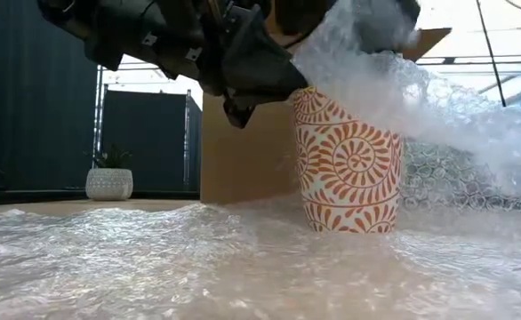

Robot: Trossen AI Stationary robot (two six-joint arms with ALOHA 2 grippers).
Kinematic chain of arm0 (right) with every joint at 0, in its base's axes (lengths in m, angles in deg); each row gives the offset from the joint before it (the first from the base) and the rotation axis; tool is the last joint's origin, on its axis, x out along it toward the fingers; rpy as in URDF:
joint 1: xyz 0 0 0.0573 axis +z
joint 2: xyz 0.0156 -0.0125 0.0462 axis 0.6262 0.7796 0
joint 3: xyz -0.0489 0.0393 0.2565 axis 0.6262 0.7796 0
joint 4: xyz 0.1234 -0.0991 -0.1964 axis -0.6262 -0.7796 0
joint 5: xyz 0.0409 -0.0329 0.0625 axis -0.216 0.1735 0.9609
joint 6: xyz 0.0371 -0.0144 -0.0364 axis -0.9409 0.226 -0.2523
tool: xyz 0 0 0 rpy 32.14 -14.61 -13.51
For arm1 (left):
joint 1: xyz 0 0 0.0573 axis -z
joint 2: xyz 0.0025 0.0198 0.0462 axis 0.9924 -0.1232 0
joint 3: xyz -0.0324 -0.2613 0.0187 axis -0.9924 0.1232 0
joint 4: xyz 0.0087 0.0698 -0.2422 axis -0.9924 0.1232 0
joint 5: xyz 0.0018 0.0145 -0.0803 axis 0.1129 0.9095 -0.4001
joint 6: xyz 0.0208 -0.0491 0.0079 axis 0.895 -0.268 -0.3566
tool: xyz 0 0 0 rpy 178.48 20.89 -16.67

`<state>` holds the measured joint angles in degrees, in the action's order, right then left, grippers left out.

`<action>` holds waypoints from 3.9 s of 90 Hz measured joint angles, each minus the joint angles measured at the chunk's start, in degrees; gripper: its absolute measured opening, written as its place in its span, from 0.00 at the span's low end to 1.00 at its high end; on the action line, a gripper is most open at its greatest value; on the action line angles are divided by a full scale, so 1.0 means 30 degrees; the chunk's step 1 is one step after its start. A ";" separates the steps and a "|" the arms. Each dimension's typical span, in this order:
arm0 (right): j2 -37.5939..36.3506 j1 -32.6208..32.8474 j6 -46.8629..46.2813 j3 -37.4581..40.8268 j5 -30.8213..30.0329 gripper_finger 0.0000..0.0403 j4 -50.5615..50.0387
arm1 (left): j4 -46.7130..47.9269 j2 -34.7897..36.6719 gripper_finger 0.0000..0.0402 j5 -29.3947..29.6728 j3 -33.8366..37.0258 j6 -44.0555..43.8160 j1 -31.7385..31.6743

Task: Wrap mug
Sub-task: Wrap the orange mug with the bubble wrap

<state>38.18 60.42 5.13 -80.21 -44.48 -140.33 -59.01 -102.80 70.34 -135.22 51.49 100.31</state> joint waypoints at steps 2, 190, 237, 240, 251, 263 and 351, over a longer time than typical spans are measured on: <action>0.0179 0.0000 0.0007 -0.0021 -0.0044 0.40 0.0056 | 0.0000 0.0000 0.00 0.0004 0.0000 0.0000 0.0000; -0.1495 0.2033 -0.1440 0.0029 0.1737 0.40 0.2238 | 0.0022 0.0000 0.00 -0.0015 0.0004 0.0000 0.0000; 0.2498 0.1996 -0.0351 -0.0082 0.2159 0.40 0.2627 | 0.0022 0.0007 0.00 0.0005 0.0000 -0.0011 -0.0010; 0.2654 0.1989 -0.0132 -0.0087 0.2227 0.40 0.2666 | 0.0029 0.0007 0.00 0.0005 0.0005 -0.0007 -0.0007; 0.2779 0.1989 0.0168 -0.0081 0.2392 0.40 0.2707 | 0.0044 0.0015 0.00 0.0000 0.0015 -0.0007 0.0000; 0.2772 0.1989 0.0137 -0.0054 0.2471 0.40 0.2742 | 0.0207 0.0284 0.00 -0.0033 0.0015 -0.0044 0.0000; 0.2764 0.1945 0.0204 -0.0008 0.2743 0.40 0.2733 | 2.0063 0.7979 0.00 -0.0427 0.0036 -0.4256 0.2581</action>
<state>46.47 66.26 5.74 -80.23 -36.25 -132.14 1.18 -78.86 69.06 -135.11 38.72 108.05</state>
